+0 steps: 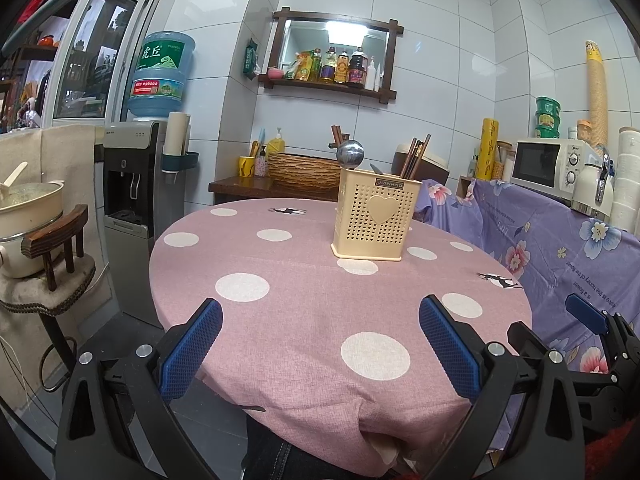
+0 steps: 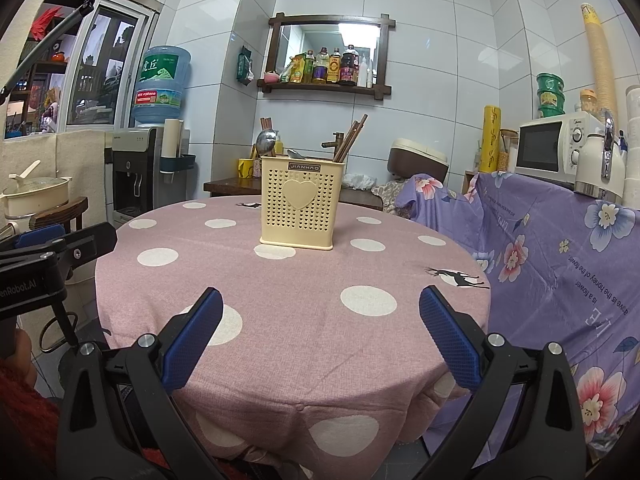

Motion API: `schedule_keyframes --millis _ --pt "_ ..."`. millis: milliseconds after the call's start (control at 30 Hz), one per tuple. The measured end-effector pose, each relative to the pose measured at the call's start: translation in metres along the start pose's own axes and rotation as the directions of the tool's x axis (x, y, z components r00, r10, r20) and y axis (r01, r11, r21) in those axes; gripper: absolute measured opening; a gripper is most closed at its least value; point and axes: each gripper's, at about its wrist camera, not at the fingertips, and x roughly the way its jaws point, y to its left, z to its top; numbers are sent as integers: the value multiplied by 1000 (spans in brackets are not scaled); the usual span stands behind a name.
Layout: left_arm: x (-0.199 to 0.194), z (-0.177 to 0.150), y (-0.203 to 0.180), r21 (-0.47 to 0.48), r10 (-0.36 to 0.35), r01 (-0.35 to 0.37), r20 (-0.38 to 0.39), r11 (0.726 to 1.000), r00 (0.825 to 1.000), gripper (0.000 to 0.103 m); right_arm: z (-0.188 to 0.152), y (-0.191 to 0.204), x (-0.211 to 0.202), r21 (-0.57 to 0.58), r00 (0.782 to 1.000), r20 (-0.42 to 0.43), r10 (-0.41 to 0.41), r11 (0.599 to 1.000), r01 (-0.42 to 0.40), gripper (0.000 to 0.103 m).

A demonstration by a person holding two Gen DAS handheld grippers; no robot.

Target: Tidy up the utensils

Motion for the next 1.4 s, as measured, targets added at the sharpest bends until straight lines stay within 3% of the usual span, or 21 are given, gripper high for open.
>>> schedule_keyframes --millis 1400 --pt "1 0 -1 0 -1 1 -6 1000 1000 98 0 1 1 1 1000 -3 2 1000 -2 97"
